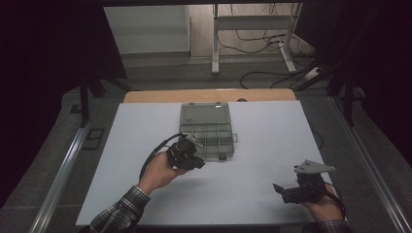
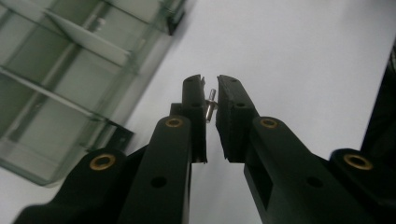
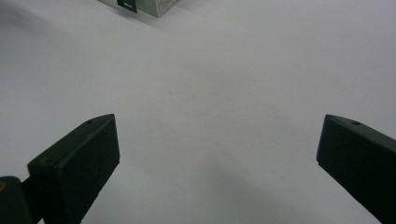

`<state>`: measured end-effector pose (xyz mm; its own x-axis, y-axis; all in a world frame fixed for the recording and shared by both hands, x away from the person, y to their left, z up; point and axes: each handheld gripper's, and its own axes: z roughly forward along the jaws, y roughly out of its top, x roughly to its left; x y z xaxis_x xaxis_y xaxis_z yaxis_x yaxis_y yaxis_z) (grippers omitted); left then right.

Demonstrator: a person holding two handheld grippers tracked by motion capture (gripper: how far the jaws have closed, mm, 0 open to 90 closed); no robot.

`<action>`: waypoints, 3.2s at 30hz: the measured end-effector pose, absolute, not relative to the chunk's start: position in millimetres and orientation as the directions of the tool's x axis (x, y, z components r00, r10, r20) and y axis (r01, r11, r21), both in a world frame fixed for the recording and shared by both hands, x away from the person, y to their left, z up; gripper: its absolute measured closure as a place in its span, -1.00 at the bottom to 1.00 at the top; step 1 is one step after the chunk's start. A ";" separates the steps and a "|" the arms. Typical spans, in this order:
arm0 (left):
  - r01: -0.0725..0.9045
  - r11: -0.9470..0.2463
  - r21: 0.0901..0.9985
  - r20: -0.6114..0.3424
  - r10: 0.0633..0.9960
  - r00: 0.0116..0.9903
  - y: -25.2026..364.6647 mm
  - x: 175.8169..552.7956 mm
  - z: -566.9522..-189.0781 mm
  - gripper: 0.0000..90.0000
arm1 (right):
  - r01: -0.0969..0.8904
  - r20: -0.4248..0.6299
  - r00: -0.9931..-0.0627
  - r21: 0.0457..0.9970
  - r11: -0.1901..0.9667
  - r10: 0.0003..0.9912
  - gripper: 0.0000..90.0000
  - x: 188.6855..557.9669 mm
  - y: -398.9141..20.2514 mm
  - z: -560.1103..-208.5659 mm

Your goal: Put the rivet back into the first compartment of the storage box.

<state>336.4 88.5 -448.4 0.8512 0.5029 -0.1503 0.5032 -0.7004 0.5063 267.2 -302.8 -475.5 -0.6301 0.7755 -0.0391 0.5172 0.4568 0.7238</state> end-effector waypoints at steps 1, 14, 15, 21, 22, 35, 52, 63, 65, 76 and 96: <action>0.509 -0.696 0.507 -0.149 0.511 0.847 90.1 339.2 -448.3 0.83 | 0.517 -0.039 -0.630 0.725 0.456 0.776 -1.00 267.2 -302.8 -475.4; 0.569 -0.634 0.525 -0.143 0.593 0.792 109.2 370.3 -440.6 0.83 | 0.499 -0.041 -0.638 0.739 0.454 0.769 -1.00 266.3 -302.1 -473.2; 0.575 -0.629 0.524 -0.143 0.600 0.787 110.8 373.6 -440.3 0.83 | 0.497 -0.041 -0.639 0.740 0.453 0.768 -1.00 266.3 -301.8 -473.2; 0.603 -0.601 0.525 -0.154 0.629 0.762 118.1 389.4 -439.9 0.83 | 0.498 -0.043 -0.641 0.737 0.458 0.766 -1.00 266.3 -301.7 -473.5; 0.605 -0.600 0.523 -0.151 0.634 0.759 119.2 392.3 -439.9 0.83 | 0.499 -0.043 -0.640 0.736 0.458 0.767 -1.00 266.3 -301.7 -473.6; 0.668 -0.556 0.495 -0.138 0.709 0.692 129.1 424.9 -447.2 0.83 | 0.504 -0.042 -0.641 0.730 0.461 0.767 -1.00 266.3 -301.8 -474.4; 0.718 -0.510 0.474 -0.107 0.775 0.622 122.7 449.4 -466.4 0.82 | 0.506 -0.043 -0.644 0.725 0.467 0.764 -1.00 265.9 -302.0 -475.2; 0.709 -0.507 0.491 -0.072 0.787 0.613 122.3 449.1 -467.4 0.48 | 0.508 -0.042 -0.643 0.724 0.468 0.764 -1.00 265.9 -302.0 -475.3; 0.705 -0.502 0.500 -0.072 0.787 0.612 122.9 448.0 -465.4 0.38 | 0.508 -0.043 -0.643 0.724 0.468 0.765 -1.00 265.7 -302.0 -475.2; 0.680 -0.493 0.542 -0.110 0.761 0.639 129.2 437.6 -457.1 -0.27 | 0.508 -0.044 -0.643 0.723 0.469 0.765 -1.00 265.6 -301.6 -475.2; 0.577 -0.484 0.658 -0.141 0.673 0.726 158.4 354.2 -458.3 -1.00 | 0.510 -0.048 -0.638 0.721 0.469 0.769 -1.00 264.9 -301.4 -475.5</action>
<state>354.2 158.4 -458.3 0.7257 0.6734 -0.1409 0.5770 -0.4841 0.6578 264.9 -301.4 -475.5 -0.6379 0.7686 -0.0478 0.5105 0.4685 0.7210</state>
